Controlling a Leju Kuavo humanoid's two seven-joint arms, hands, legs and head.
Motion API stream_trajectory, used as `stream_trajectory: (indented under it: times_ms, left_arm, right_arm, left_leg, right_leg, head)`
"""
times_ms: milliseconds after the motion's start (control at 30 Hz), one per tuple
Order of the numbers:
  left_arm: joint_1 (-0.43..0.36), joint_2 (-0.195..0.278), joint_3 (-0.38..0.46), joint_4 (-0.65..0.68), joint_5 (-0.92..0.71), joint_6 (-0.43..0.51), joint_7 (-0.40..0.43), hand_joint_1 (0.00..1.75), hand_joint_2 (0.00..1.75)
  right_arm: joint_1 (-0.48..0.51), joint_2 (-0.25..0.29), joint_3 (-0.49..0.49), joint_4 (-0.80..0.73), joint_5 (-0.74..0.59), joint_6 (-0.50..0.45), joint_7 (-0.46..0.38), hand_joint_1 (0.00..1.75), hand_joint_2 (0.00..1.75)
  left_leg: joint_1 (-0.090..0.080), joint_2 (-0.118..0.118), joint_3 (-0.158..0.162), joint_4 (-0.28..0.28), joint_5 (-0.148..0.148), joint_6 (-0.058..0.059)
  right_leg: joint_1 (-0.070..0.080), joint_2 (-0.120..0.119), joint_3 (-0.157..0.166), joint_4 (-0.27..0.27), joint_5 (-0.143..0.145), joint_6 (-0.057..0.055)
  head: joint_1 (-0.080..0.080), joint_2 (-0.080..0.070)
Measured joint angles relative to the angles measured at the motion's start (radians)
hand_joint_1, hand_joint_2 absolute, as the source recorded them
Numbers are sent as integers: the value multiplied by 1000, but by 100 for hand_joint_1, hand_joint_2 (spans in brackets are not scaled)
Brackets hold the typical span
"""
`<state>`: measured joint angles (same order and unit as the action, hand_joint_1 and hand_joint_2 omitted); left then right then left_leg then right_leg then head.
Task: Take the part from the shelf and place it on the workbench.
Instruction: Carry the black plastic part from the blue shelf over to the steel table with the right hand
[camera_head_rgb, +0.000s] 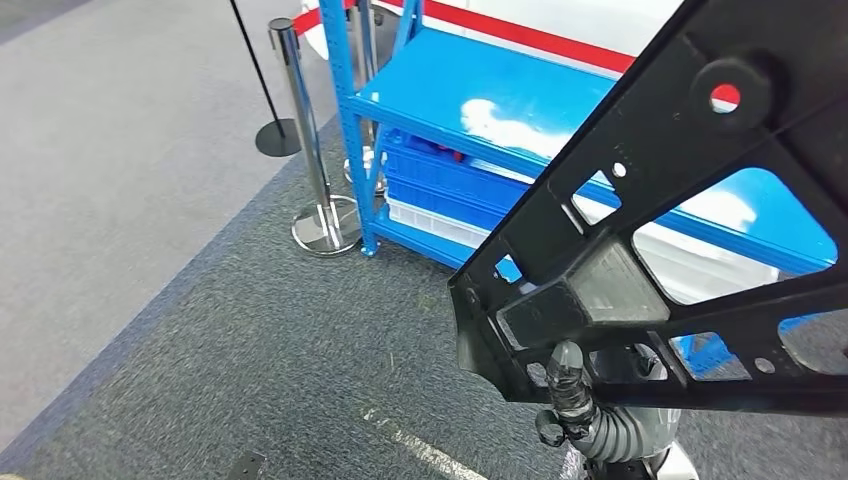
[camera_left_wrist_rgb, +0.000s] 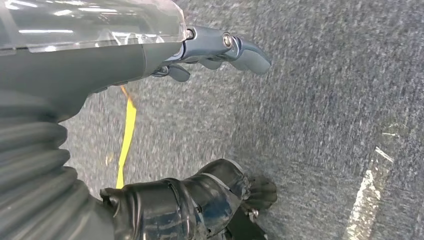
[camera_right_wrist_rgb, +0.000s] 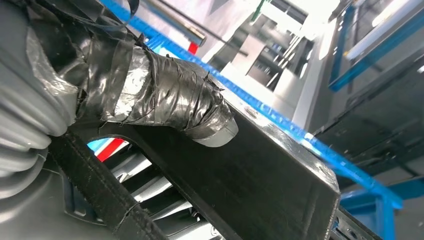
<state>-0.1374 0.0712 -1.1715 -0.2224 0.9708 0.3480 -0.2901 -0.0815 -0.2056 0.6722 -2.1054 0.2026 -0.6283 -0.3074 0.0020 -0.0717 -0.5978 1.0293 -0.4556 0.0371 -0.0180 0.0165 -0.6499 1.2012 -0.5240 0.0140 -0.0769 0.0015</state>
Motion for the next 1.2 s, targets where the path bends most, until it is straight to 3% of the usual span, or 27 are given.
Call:
stream_trajectory:
  times_ms: [67, 100, 133, 200, 267, 333, 400, 433, 500, 567, 633, 700, 767, 833, 900, 933, 967, 1000, 1067, 1133, 1200]
  left_arm:
    - [-1, 0, 0, 0, 0, 0, 0, 0, 175]
    - [-2, -1, 0, 0, -1, 0, 0, 0, 175]
    - [-2, 0, 0, 0, -1, 0, 0, 0, 175]
    - [2, 1, 0, 0, -2, 0, 1, 0, 175]
    - [4, 2, -1, -1, -5, 0, 2, 0, 175]
    - [1, 2, -1, -2, -9, 0, 3, 0, 175]
    - [-2, 2, -2, -2, -11, 0, 4, 0, 175]
    - [-1, 2, -2, -2, -12, 0, 5, 0, 175]
    - [1, 3, -2, -2, -14, 0, 7, 0, 175]
    - [-1, 4, -2, -2, -15, 0, 8, 0, 175]
    - [-4, 5, -2, -2, -17, 0, 10, 0, 175]
    - [-2, 6, -4, -2, -19, 0, 14, 0, 175]
    - [0, 5, -6, -2, -22, -1, 16, 0, 175]
    - [-3, 5, -7, -2, -27, -2, 17, 0, 175]
    - [-5, 5, -7, -2, -29, -3, 18, 0, 175]
    - [-4, 5, -7, -2, -30, -3, 19, 0, 175]
    - [-4, 6, -7, -2, -30, -3, 20, 0, 175]
    - [-3, 6, -7, -2, -30, -3, 21, 0, 175]
    - [-4, 5, -8, -2, -31, -3, 21, 0, 175]
    - [-5, 5, -8, -2, -32, -3, 22, 0, 175]
    - [-1, 6, -8, -2, -32, -3, 23, 0, 175]
  right_arm:
    - [1, 1, 0, 0, -2, 0, -2, 175, 175]
    - [1, 2, 0, -1, -4, 0, -3, 175, 175]
    - [2, 3, 0, -1, -6, 0, -4, 175, 175]
    - [1, 5, 0, -2, -12, 1, -7, 175, 175]
    - [0, 9, 0, -2, -16, 3, -12, 175, 175]
    - [2, 12, 0, -2, -17, 6, -15, 175, 175]
    - [3, 12, 0, -2, -20, 7, -16, 175, 175]
    - [3, 12, 0, -2, -22, 8, -17, 175, 175]
    - [3, 13, 0, -2, -25, 8, -17, 175, 175]
    - [3, 13, 0, -2, -26, 8, -18, 175, 175]
    - [2, 13, 0, -2, -26, 8, -19, 175, 175]
    - [2, 13, 0, -2, -26, 9, -19, 175, 175]
    - [1, 13, 0, -2, -26, 10, -20, 175, 175]
    - [2, 13, 0, -1, -27, 11, -21, 175, 175]
    - [3, 13, 0, 0, -28, 11, -22, 175, 175]
    - [4, 13, 0, 0, -28, 11, -22, 175, 175]
    - [4, 13, 0, 0, -29, 11, -22, 175, 175]
    - [4, 13, 0, 0, -29, 11, -22, 175, 175]
    - [4, 13, 0, 0, -29, 11, -22, 175, 175]
    - [6, 13, 0, 0, -29, 12, -22, 175, 175]
    - [6, 14, 0, 0, -29, 12, -22, 175, 175]
  left_leg:
    - [-2, -25, -8, 8, -1, -4]
    - [-1, -35, -14, 10, 0, -9]
    - [0, -47, -19, 10, 3, -15]
    - [4, -59, -25, 7, 8, -28]
    - [2, -21, -44, 43, -17, -40]
    - [2, 36, -92, 148, -75, -51]
    - [8, 58, -138, 247, -111, -59]
    - [9, 63, -139, 253, -104, -61]
    - [10, 79, -88, 161, -47, -58]
    - [2, 116, -22, 36, -3, -47]
    - [-8, 129, -2, -9, 3, -34]
    - [-7, 108, -1, -15, 9, -21]
    - [0, 90, 6, -30, 18, -9]
    - [2, 71, 8, -37, 23, 0]
    - [1, 48, 5, -33, 24, 3]
    - [2, 35, 4, -30, 23, 2]
    - [2, 21, 4, -27, 23, 1]
    - [4, 7, 3, -21, 21, -2]
    - [5, -20, -7, -2, 14, -12]
    - [6, -43, -23, 12, 12, -25]
    - [10, -62, -34, 11, 17, -37]
  right_leg:
    - [-3, 51, 49, -112, 41, -7]
    - [-3, 68, 60, -139, 45, -8]
    - [-2, 72, 64, -147, 42, -8]
    - [-3, 49, 70, -158, 46, -13]
    - [-9, 21, 77, -170, 52, -21]
    - [-8, -9, 80, -173, 52, -25]
    - [-6, -38, 81, -172, 50, -27]
    - [-5, -51, 81, -172, 49, -28]
    - [-4, -74, 85, -172, 45, -26]
    - [-1, -93, 90, -172, 41, -20]
    - [3, -112, 94, -174, 39, -13]
    - [5, -123, 97, -177, 36, -3]
    - [3, -91, 90, -151, 13, 6]
    - [1, -40, 44, -47, -44, 8]
    - [1, -22, -17, 76, -88, 9]
    - [-1, -20, -30, 98, -85, 11]
    - [-3, -19, -24, 81, -62, 12]
    - [-7, -13, -1, 30, -27, 14]
    - [-16, 33, 53, -90, 21, 17]
    - [-19, 67, 74, -138, 26, 15]
    - [-16, 50, 74, -140, 29, 5]
  head:
    - [-1, 0]
    - [-1, 0]
    - [-2, 0]
    - [-1, 0]
    - [-9, 0]
    - [-17, 0]
    - [-17, 0]
    - [-18, 0]
    - [-18, 0]
    - [-17, 0]
    - [-17, 0]
    - [-16, 0]
    - [-13, 0]
    - [-7, 0]
    - [-4, 0]
    - [-4, 0]
    - [-4, 0]
    - [-3, 0]
    - [-3, 0]
    - [-2, 0]
    - [-1, 0]
